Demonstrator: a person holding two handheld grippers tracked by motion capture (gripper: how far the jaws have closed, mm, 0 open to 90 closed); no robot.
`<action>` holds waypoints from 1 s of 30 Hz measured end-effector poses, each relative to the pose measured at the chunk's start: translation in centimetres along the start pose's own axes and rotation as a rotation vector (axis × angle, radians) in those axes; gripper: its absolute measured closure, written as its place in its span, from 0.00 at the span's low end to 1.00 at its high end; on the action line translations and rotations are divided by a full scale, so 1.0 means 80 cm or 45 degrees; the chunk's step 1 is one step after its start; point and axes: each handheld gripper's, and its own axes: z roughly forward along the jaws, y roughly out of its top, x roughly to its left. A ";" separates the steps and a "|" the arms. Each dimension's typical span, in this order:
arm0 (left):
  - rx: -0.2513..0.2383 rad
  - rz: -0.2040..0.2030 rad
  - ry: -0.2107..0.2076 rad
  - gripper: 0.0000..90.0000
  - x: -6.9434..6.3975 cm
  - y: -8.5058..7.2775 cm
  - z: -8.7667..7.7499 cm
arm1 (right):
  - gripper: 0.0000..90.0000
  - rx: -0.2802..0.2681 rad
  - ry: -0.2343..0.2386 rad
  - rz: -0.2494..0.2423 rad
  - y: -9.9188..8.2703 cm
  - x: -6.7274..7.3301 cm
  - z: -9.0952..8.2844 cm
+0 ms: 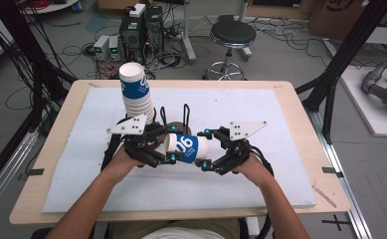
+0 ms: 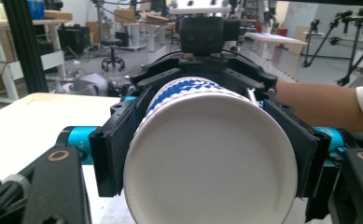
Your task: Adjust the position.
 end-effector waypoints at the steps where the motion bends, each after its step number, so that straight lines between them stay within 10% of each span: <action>1: -0.005 0.001 -0.002 0.33 -0.001 0.000 0.001 | 0.14 -0.009 0.002 0.004 -0.001 0.000 0.001; 30: 0.004 -0.028 0.003 0.33 0.000 -0.006 0.004 | 0.26 0.019 0.034 0.004 -0.003 0.000 0.004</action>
